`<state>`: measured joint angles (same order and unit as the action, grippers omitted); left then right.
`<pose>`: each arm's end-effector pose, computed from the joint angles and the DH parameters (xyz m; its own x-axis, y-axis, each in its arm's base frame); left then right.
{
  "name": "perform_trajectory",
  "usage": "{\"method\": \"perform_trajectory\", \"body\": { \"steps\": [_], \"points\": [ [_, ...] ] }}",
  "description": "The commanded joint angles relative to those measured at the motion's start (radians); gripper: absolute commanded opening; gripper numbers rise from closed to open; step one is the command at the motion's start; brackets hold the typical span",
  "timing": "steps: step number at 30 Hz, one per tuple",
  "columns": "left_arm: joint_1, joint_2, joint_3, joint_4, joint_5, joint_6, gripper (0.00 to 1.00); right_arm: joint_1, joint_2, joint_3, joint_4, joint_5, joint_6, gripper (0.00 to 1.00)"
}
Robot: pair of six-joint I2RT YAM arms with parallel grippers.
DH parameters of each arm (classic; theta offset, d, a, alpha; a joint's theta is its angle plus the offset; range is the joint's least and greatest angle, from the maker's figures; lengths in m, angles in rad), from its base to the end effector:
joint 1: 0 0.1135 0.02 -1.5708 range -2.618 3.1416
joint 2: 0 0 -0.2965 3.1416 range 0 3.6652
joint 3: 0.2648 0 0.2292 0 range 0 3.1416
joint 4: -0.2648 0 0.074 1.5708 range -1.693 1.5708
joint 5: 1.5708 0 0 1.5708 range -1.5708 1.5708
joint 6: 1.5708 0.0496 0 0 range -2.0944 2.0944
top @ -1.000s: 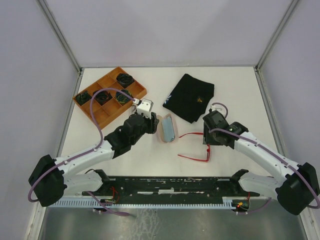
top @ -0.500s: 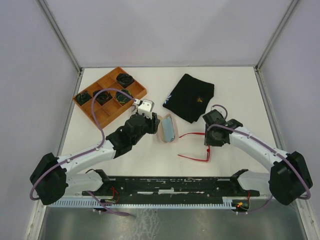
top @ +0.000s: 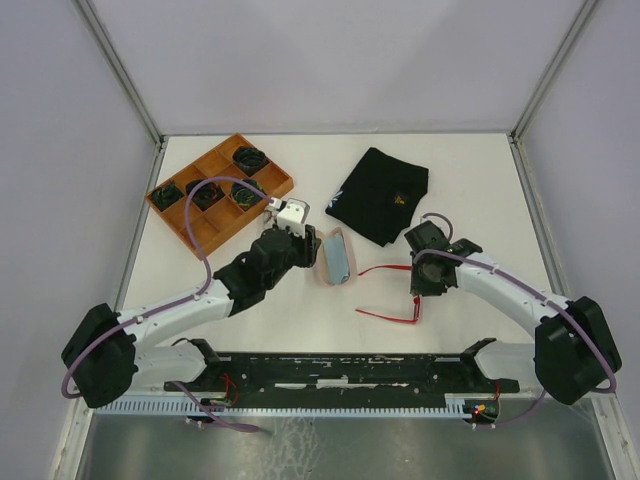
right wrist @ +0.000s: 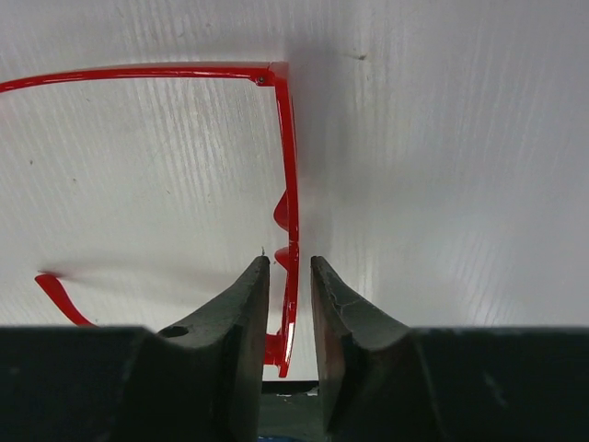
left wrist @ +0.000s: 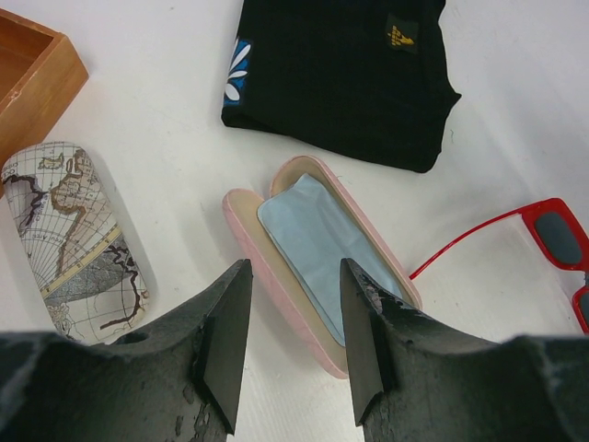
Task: Organize the sunglasses
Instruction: Pick up the sunglasses from the center of the board.
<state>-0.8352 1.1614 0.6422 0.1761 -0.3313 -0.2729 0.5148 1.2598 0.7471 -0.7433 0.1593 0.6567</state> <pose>0.1714 -0.1654 0.2871 -0.3509 0.0080 -0.9364 0.4164 0.8970 -0.1484 0.1688 0.0865 0.2226 -0.9262 0.1686 -0.3373 0.1541 0.9856 0.0696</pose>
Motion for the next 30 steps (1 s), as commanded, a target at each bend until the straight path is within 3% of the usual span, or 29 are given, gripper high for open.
{"method": "perform_trajectory", "body": {
  "steps": [1, 15, 30],
  "points": [
    [0.002, 0.016, 0.009, 0.060, 0.006, -0.011, 0.50, -0.005, 0.011, -0.011, 0.021, 0.004, -0.005, 0.32],
    [0.002, 0.023, 0.015, 0.060, 0.013, -0.008, 0.50, -0.007, 0.034, -0.010, 0.061, 0.012, -0.008, 0.28],
    [0.003, 0.022, 0.008, 0.060, 0.011, -0.008, 0.49, -0.008, 0.038, -0.017, 0.058, 0.024, -0.018, 0.15]
  ]
}}
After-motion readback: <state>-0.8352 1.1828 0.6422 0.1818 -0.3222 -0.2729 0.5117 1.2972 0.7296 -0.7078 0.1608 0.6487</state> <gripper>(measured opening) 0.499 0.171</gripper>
